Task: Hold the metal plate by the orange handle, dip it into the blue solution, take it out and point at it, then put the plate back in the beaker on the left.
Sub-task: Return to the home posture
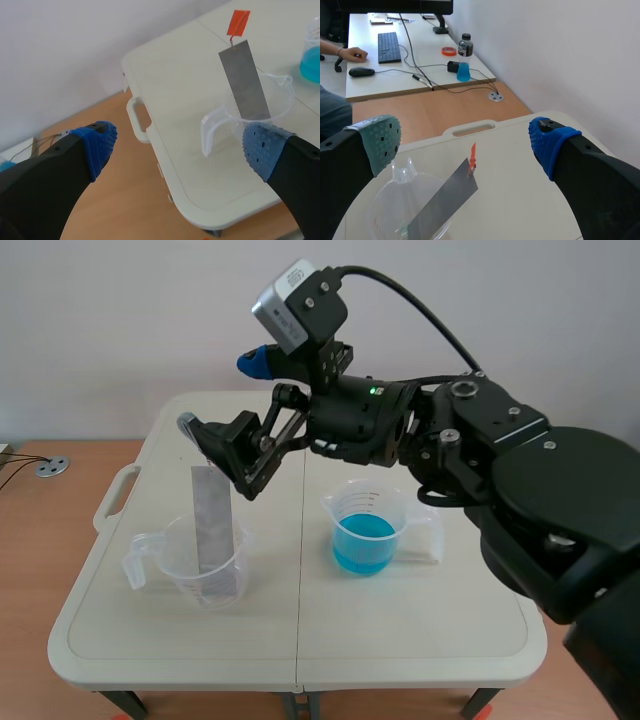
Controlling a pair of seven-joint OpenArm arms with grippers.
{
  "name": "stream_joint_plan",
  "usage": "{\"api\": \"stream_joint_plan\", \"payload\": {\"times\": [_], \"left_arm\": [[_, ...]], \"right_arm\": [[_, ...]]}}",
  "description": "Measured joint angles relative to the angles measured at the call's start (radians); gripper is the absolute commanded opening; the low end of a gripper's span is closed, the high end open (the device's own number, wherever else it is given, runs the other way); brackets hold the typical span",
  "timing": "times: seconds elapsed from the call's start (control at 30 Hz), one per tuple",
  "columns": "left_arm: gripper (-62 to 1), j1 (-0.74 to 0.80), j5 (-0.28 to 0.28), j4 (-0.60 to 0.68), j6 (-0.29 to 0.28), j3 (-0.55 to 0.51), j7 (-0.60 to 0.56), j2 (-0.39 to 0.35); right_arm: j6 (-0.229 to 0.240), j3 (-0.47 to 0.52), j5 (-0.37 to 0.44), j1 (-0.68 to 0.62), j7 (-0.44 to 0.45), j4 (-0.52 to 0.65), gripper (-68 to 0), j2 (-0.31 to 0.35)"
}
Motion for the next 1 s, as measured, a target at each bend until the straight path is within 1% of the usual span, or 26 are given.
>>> {"api": "stream_joint_plan", "payload": {"times": [0.07,0.1,0.17,0.23,0.3,0.33,0.4,0.47,0.63,0.73,0.8,0.87,1.0], "left_arm": [[-1.9,-0.023,0.011,0.0,-0.003,0.005,-0.017,-0.002],[-1.5,-0.037,0.017,0.0,-0.012,0.012,-0.015,-0.003],[-1.1,-0.063,0.06,0.0,-0.02,0.044,-0.013,-0.003],[-1.1,-0.089,0.082,0.0,-0.02,0.089,-0.005,-0.002],[-1.1,-0.116,0.113,0.0,-0.02,0.136,0.01,-0.002],[-1.1,-0.129,0.13,0.0,-0.02,0.158,0.02,-0.002],[-1.1,-0.154,0.131,0.0,-0.019,0.195,0.055,-0.002],[-1.1,-0.18,0.13,0.0,-0.021,0.218,0.061,-0.002],[-1.1,-0.245,0.13,0.0,-0.019,0.241,0.068,-0.002],[-1.1,-0.275,0.13,0.0,-0.017,0.256,0.085,-0.002],[-1.1,-0.282,0.13,0.0,-0.016,0.268,0.085,-0.002],[-1.1,-0.282,0.13,0.0,-0.017,0.283,0.094,-0.002],[-1.1,-0.298,0.13,0.0,-0.018,0.308,0.111,-0.002]], "right_arm": [[0.002,0.015,0.034,-0.021,-0.037,0.053,-12.8,0.035],[0.002,0.018,0.046,-0.036,-0.06,0.079,-12.8,0.054],[-0.005,0.02,0.08,-0.08,-0.093,0.128,-12.8,0.09],[-0.04,0.023,0.109,-0.137,-0.095,0.171,-12.8,0.119],[-0.075,0.04,0.122,-0.195,-0.11,0.21,-12.8,0.143],[-0.08,0.053,0.123,-0.224,-0.121,0.232,-12.8,0.154],[-0.099,0.079,0.127,-0.278,-0.133,0.28,-12.8,0.18],[-0.105,0.109,0.129,-0.329,-0.143,0.333,-12.8,0.203],[-0.174,0.16,0.129,-0.448,-0.17,0.476,-12.8,0.252],[-0.216,0.185,0.129,-0.519,-0.172,0.552,-12.8,0.293],[-0.23,0.202,0.129,-0.562,-0.174,0.595,-12.6,0.322],[-0.236,0.215,0.129,-0.603,-0.18,0.631,-9.2,0.349],[-0.307,0.229,0.129,-0.69,-0.187,0.666,-2.2,0.381]]}}
